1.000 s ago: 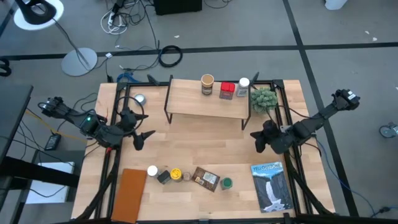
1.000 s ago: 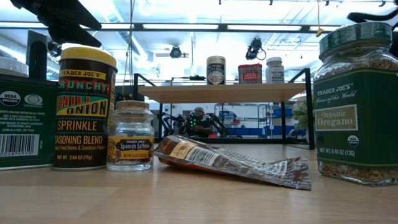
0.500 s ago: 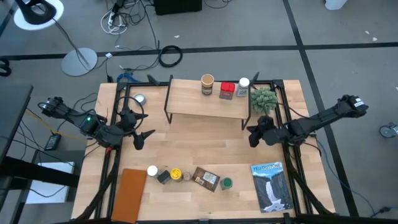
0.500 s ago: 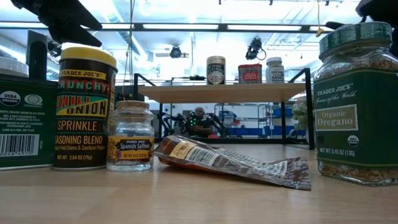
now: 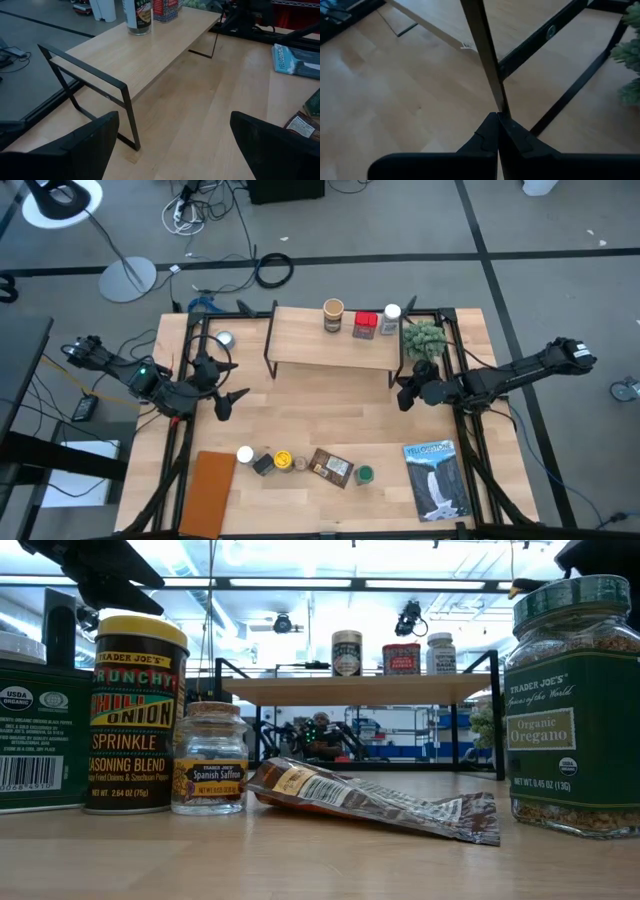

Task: Shelf spices
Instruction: Adjust the shelf

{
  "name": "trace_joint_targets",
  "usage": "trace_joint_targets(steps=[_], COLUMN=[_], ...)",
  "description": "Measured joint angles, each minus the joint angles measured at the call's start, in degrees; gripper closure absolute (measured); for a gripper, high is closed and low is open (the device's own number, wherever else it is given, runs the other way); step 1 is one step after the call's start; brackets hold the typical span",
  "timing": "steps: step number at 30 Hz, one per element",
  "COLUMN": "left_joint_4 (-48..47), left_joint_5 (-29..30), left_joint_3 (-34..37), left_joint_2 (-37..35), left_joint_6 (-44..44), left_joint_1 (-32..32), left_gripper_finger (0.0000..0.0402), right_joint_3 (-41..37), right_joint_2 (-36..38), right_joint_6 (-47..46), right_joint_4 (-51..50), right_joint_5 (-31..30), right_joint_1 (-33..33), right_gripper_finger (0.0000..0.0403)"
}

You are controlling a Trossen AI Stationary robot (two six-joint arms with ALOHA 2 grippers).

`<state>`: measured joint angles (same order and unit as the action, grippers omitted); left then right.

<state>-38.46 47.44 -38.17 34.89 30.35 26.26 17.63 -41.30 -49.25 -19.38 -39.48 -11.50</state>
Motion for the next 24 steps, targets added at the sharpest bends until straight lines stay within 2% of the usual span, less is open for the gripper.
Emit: trace_joint_targets(steps=[24], left_joint_4=[0.0], left_joint_5=[0.0], left_joint_3=[0.0], left_joint_2=[0.0], left_joint_6=[-0.1], left_joint_1=[0.0], left_gripper_finger=[0.0014], right_joint_3=[0.0], right_joint_2=[0.0], right_joint_6=[4.9], right_joint_4=[2.6], right_joint_5=[0.5], right_joint_1=[7.5], right_gripper_finger=[0.0403])
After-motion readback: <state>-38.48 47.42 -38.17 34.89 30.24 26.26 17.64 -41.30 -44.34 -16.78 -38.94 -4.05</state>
